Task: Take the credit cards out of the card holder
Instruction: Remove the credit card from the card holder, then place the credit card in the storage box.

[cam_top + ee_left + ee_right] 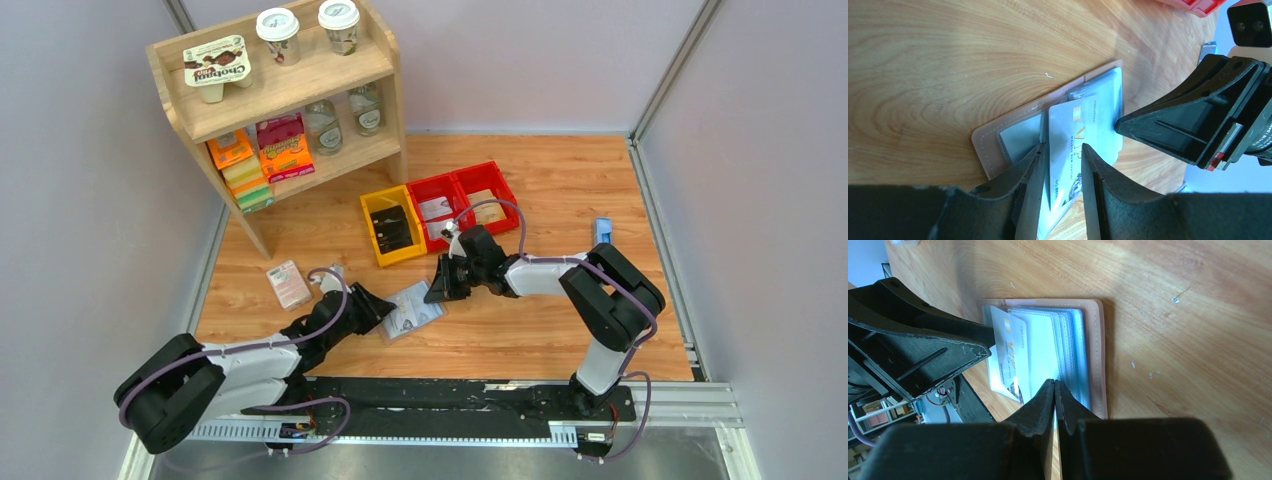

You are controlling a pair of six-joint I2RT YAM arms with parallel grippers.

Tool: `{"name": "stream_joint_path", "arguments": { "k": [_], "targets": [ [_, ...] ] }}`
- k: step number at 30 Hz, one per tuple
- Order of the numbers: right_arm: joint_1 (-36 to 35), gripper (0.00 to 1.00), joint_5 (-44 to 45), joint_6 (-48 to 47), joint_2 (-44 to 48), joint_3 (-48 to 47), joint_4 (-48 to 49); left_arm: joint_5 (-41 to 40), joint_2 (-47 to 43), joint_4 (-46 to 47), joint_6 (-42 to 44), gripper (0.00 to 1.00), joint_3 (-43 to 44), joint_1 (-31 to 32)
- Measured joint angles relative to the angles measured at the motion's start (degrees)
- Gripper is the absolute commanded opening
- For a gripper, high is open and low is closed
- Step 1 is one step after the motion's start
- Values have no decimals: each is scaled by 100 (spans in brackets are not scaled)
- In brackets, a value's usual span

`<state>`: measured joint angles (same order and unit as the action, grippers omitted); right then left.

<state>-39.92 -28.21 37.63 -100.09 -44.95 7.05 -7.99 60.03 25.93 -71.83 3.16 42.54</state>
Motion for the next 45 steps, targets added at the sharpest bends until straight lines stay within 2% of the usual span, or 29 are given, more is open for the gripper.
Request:
{"name": "stream_joint_path", "arguments": {
  "k": [7,10,14,19,22,34,38,43,45],
  "targets": [
    [7,9,-22,-24,0,2,13,92,531,525,17,37,46,-2],
    [7,9,-26,-42,0,2,15,133,730,734,13,27,66,-15],
    [9,9,-39,-63,0,13,39,155,911,881,44,1,66,-28],
    [9,9,-42,-94,0,17,50,170,745,804,59,0,63,-28],
    [11,9,-37,-96,2,33,70,162,315,455,57,0,61,-26],
    [9,10,70,-87,68,44,26,-92,-2236,-2262,-52,0,20,-26],
    [11,12,205,-94,173,44,-136,-151,-2815,-2857,-22,0,20,-26],
    [26,23,417,-101,426,44,-505,-238,-3366,-3241,61,0,22,-26],
    [26,32,485,-94,584,44,-636,-269,-3471,-3265,79,0,22,-26]
  ]
}}
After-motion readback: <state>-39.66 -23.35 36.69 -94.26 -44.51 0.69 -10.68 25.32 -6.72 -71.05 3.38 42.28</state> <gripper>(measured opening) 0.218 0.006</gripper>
